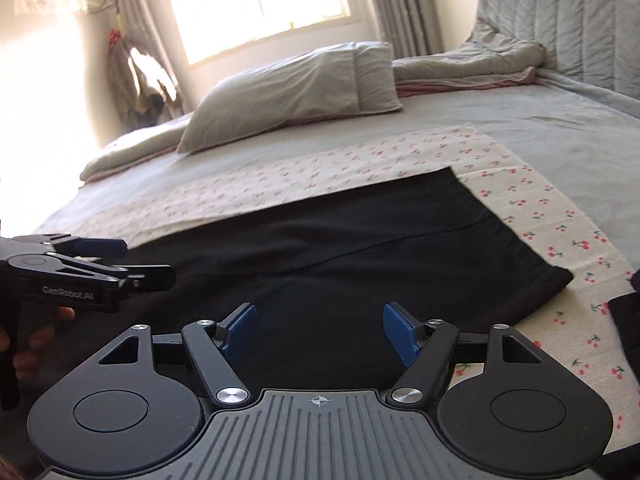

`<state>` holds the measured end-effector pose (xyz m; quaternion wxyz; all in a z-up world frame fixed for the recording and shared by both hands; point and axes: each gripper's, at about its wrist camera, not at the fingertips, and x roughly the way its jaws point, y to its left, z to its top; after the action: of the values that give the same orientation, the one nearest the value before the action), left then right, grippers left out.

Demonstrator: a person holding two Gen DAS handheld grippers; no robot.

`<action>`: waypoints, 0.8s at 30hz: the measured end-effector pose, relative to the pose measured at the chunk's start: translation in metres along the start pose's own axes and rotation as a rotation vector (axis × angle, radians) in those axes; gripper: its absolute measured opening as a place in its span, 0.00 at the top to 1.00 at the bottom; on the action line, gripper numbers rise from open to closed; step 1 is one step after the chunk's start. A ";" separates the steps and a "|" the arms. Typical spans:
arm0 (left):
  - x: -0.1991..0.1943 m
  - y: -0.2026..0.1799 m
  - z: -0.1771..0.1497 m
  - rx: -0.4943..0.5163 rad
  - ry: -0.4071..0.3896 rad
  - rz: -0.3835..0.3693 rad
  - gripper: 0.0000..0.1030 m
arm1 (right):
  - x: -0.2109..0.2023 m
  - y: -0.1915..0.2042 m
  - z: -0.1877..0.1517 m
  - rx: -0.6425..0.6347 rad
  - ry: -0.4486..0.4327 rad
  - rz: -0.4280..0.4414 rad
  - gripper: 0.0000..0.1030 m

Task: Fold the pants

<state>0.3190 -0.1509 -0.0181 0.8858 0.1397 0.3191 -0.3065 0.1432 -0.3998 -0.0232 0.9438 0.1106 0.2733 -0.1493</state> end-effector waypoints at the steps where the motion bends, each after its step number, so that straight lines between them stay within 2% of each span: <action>1: -0.008 0.009 -0.018 -0.008 0.018 0.016 0.00 | 0.006 0.009 -0.006 -0.042 0.043 -0.015 0.31; 2: -0.015 0.018 -0.035 -0.019 0.037 0.030 0.00 | 0.011 0.014 -0.011 -0.078 0.075 -0.033 0.31; 3: -0.022 0.026 -0.051 -0.032 0.060 0.040 0.00 | 0.011 0.016 -0.015 -0.117 0.069 -0.049 0.31; 5: -0.043 0.041 -0.079 -0.057 0.037 0.044 0.00 | 0.005 0.014 -0.020 -0.163 0.068 -0.087 0.31; 6: -0.057 0.047 -0.091 -0.061 0.018 0.049 0.00 | 0.002 0.011 -0.021 -0.163 0.070 -0.131 0.31; 8: -0.080 0.060 -0.110 -0.075 0.008 0.071 0.00 | -0.009 0.001 -0.023 -0.154 0.061 -0.231 0.24; 10: -0.105 0.071 -0.126 -0.113 0.013 0.099 0.00 | -0.024 -0.007 -0.026 -0.143 0.055 -0.273 0.24; 12: -0.128 0.076 -0.137 -0.155 0.003 0.114 0.00 | -0.044 -0.004 -0.031 -0.129 0.034 -0.233 0.24; 16: -0.163 0.065 -0.153 -0.189 -0.068 0.054 0.00 | -0.080 0.041 -0.050 -0.108 0.025 0.007 0.23; 18: -0.167 0.053 -0.156 -0.166 -0.062 0.012 0.00 | -0.086 0.075 -0.063 -0.155 0.047 0.088 0.23; 20: -0.167 0.038 -0.164 -0.105 -0.042 0.003 0.00 | -0.090 0.108 -0.081 -0.227 0.082 0.166 0.23; 22: -0.164 0.031 -0.177 -0.042 0.017 0.000 0.00 | -0.092 0.130 -0.100 -0.304 0.131 0.199 0.23; 24: -0.173 0.035 -0.193 -0.028 0.011 -0.002 0.00 | -0.098 0.139 -0.119 -0.389 0.140 0.164 0.23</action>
<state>0.1431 0.0400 -0.0501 0.8856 0.1286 0.3286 -0.3020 0.0541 -0.2145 -0.0503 0.9351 -0.0414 0.3520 -0.0085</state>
